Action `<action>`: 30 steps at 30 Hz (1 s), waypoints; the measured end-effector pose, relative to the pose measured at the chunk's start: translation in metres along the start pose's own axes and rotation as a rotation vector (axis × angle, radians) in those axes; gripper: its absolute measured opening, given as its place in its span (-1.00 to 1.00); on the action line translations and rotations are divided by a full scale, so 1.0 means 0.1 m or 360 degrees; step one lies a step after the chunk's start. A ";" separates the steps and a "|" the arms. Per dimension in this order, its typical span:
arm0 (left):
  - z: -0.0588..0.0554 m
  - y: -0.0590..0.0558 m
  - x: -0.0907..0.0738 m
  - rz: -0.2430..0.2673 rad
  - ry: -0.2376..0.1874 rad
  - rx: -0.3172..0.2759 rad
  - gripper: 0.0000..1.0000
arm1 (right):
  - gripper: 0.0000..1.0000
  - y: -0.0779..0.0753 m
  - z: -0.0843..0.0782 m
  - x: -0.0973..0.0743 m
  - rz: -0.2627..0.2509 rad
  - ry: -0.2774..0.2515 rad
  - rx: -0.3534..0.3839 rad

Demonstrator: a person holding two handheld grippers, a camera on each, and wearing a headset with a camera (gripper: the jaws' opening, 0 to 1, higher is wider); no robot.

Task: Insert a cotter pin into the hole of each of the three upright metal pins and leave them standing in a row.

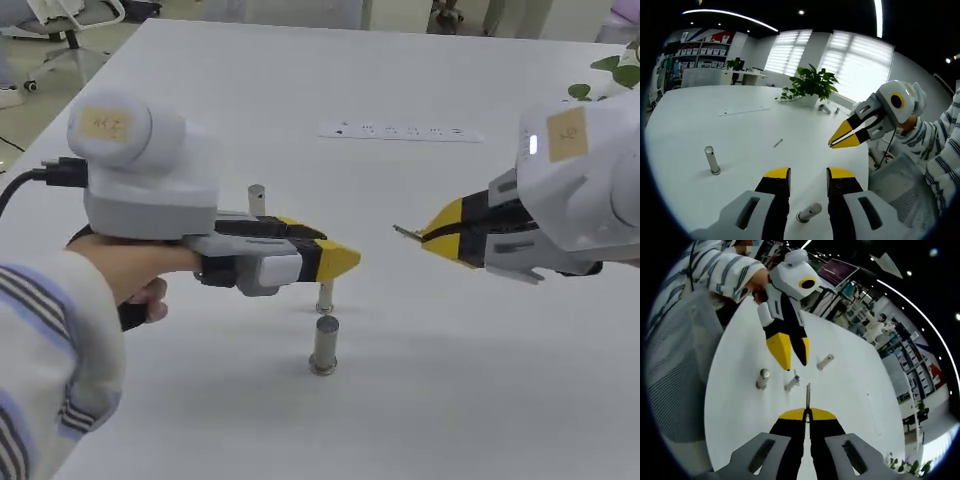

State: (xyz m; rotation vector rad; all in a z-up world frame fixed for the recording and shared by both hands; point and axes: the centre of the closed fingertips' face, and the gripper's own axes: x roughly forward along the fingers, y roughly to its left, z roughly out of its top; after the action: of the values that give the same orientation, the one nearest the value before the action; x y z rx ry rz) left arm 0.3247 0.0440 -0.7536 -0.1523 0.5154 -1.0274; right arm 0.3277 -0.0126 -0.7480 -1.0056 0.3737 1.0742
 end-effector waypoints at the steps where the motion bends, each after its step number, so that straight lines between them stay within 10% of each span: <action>1: -0.01 -0.02 0.01 -0.0010 0.0005 -0.0004 -0.48 | -0.95 0.01 0.01 0.00 -0.0008 -0.0002 -0.0002; 30: 0.07 -0.30 0.29 -0.0159 0.0045 -0.0165 -0.73 | -0.95 0.11 0.11 0.07 -0.0082 -0.0095 0.0031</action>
State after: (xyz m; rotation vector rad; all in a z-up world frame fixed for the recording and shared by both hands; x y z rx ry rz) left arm 0.3165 0.0032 -0.7466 -0.2583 0.5918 -1.1016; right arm 0.3193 0.0011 -0.7526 -0.9588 0.3073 1.0498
